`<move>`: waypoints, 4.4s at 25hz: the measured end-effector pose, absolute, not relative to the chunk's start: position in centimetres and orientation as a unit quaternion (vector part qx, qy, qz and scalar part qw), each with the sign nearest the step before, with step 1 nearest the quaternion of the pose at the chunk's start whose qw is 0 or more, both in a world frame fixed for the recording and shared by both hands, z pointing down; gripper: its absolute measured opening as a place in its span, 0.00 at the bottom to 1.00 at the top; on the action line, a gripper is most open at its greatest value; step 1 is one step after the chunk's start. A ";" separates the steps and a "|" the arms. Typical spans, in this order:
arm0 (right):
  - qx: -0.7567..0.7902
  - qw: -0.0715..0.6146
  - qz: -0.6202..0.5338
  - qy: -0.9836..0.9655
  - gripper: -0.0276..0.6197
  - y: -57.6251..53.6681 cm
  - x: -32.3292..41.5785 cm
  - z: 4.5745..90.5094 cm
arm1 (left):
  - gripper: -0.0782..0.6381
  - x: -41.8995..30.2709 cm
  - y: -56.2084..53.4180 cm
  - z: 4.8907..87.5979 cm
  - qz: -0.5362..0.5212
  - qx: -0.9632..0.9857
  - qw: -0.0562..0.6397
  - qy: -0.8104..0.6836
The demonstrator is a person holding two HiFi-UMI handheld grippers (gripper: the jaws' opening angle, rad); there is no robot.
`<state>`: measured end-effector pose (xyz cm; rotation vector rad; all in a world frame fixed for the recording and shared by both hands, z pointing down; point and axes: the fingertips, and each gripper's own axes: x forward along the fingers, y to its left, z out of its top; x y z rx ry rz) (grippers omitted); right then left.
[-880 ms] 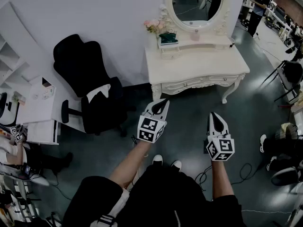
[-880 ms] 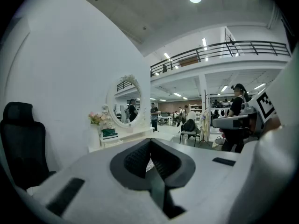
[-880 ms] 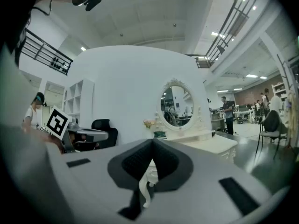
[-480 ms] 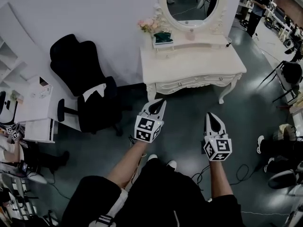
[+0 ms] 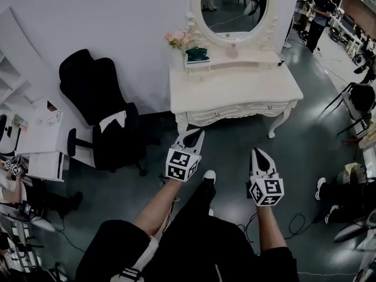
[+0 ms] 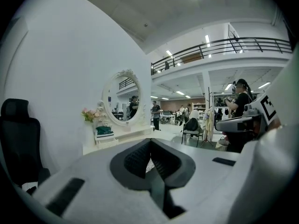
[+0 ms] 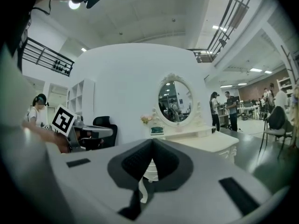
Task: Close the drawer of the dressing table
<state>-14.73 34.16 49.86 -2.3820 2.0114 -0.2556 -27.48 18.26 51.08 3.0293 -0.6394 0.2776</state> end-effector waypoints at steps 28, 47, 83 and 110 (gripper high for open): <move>-0.748 -0.019 -0.091 0.657 0.04 3.3 15.4 49.8 | 0.12 3.3 -11.6 51.6 0.089 0.974 0.034 -0.207; -0.679 -0.031 -0.101 0.727 0.04 -13.2 27.6 50.7 | 0.12 12.2 -23.5 51.9 0.097 0.944 0.052 -0.312; -0.606 -0.064 -0.117 0.785 0.04 -20.1 24.5 53.5 | 0.12 7.3 -25.9 55.4 0.101 0.909 0.091 -0.394; -0.580 -0.084 -0.120 0.801 0.04 -19.8 19.7 54.0 | 0.34 -4.8 -24.0 71.4 0.231 0.827 0.223 -0.461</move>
